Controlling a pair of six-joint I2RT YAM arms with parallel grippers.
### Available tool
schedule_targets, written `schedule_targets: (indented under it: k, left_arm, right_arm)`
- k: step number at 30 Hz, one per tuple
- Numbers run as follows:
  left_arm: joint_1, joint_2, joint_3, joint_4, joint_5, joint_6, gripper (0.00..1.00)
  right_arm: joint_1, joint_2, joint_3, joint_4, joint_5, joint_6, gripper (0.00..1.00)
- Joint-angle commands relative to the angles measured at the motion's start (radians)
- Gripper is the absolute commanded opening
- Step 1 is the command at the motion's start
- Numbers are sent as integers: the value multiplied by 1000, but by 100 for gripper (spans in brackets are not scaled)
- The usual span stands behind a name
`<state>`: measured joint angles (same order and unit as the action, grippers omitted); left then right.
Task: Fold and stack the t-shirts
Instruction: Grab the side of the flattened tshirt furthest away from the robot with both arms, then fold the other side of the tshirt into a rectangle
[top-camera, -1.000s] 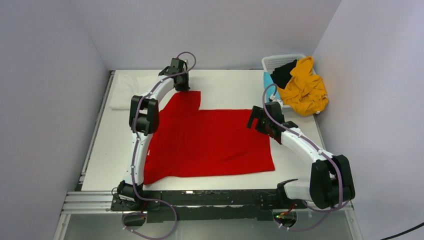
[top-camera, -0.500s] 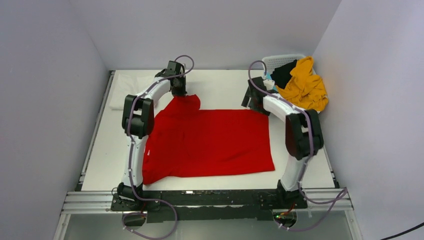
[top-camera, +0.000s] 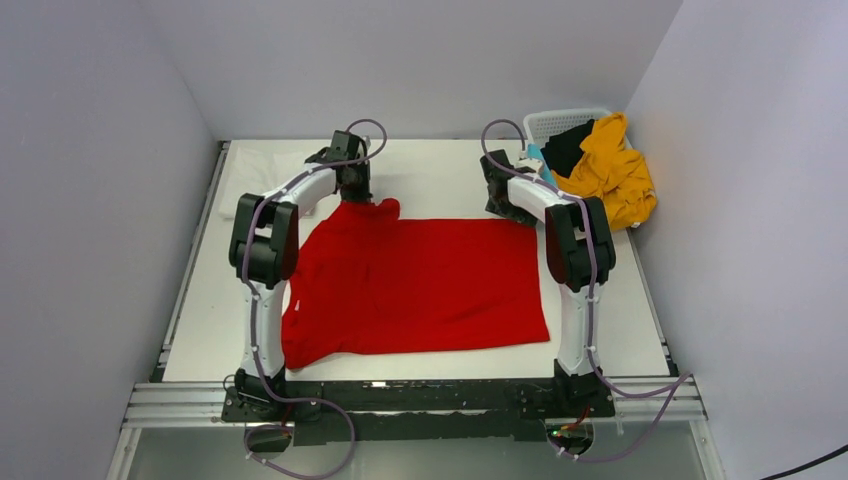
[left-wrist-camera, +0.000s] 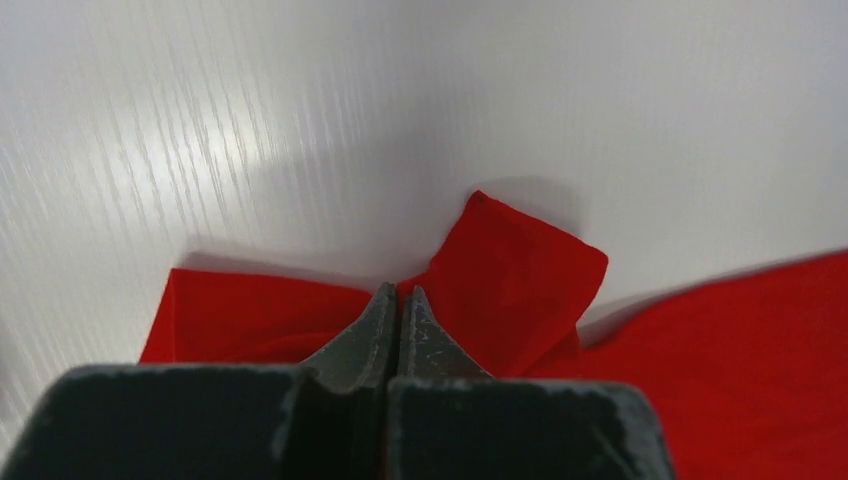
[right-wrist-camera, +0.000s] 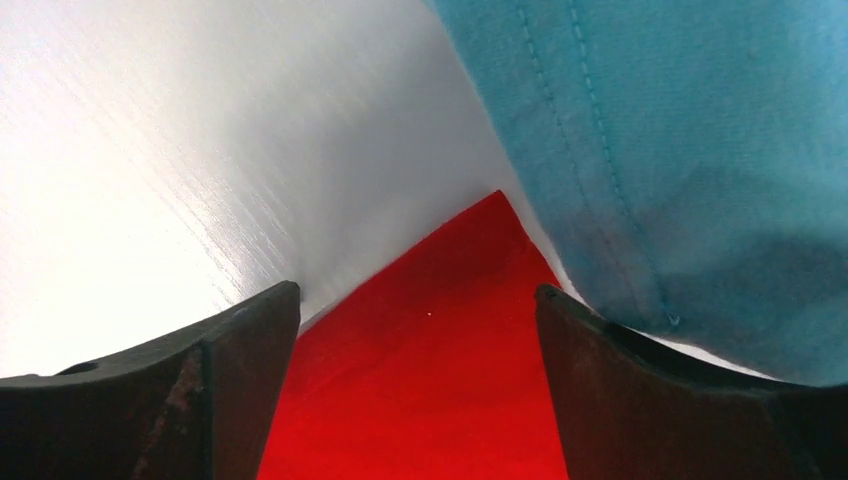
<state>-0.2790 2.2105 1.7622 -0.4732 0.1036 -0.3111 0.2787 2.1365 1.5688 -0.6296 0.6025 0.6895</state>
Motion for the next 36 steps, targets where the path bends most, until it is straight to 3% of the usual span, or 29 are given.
schedule_targets:
  k: [1, 8, 14, 19, 25, 36]
  left_arm:
    - [-6, -124, -62, 65, 14, -26, 0]
    - [-15, -225, -187, 86, -2, -45, 0]
    - [-17, -308, -290, 89, -28, -59, 0]
    - [-25, -359, -335, 98, -26, -60, 0]
    - [-43, -427, -392, 93, -38, -71, 0]
    - [-102, -643, -574, 51, -100, -131, 0]
  right_arm:
    - [2, -18, -48, -49, 42, 28, 86]
    - [2, -99, -151, -10, 42, 43, 65]
    - [1, -82, -138, 4, 52, 32, 46]
    - [3, -84, -112, 14, 60, 7, 18]
    - [27, -124, -131, 62, 73, -56, 0]
    - [93, -288, -266, 84, 69, -64, 0]
